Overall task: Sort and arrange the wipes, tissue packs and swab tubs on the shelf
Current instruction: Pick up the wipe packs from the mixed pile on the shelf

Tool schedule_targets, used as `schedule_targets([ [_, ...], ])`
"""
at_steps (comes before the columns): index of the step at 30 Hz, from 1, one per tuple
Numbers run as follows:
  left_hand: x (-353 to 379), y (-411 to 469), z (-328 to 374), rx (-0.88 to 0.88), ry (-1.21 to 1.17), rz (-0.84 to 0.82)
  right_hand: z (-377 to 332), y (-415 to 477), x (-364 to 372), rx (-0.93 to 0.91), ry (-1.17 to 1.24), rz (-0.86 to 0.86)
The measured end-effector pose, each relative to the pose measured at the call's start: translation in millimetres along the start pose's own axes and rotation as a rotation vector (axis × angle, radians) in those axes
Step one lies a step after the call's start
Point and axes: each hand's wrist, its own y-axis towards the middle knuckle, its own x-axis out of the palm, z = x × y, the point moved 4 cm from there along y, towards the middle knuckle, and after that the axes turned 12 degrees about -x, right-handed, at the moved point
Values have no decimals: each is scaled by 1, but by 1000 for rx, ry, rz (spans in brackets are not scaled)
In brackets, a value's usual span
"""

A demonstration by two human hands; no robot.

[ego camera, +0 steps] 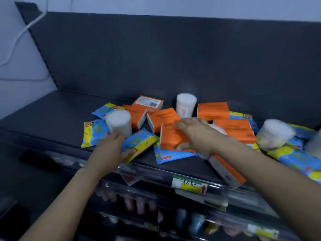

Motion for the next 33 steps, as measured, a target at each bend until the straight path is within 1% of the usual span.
schedule_targets([
  [2,0,6,-2,6,-15,-11,-1,-3,0,48,2,16],
  [5,3,10,1,16,-13,-93,-2,-12,3,133,-24,20],
  [7,6,12,6,40,-4,-119,-3,-17,5,166,-27,19],
  [11,7,16,10,50,29,-146,-4,-21,6,197,-23,8],
  [16,3,17,17,36,30,-196,1,-10,11,171,-37,-48],
  [18,-2,15,20,36,21,-157,4,-3,13,158,-33,-78],
  [21,-8,11,18,34,-52,-49,8,5,14,136,-7,-105],
  [24,-10,8,14,38,-63,39,10,9,12,101,-4,-111],
  [29,-19,-3,8,3,-130,164,14,15,12,54,-52,-75],
  [33,-35,-17,3,-16,-171,316,-1,29,10,-80,16,-13],
])
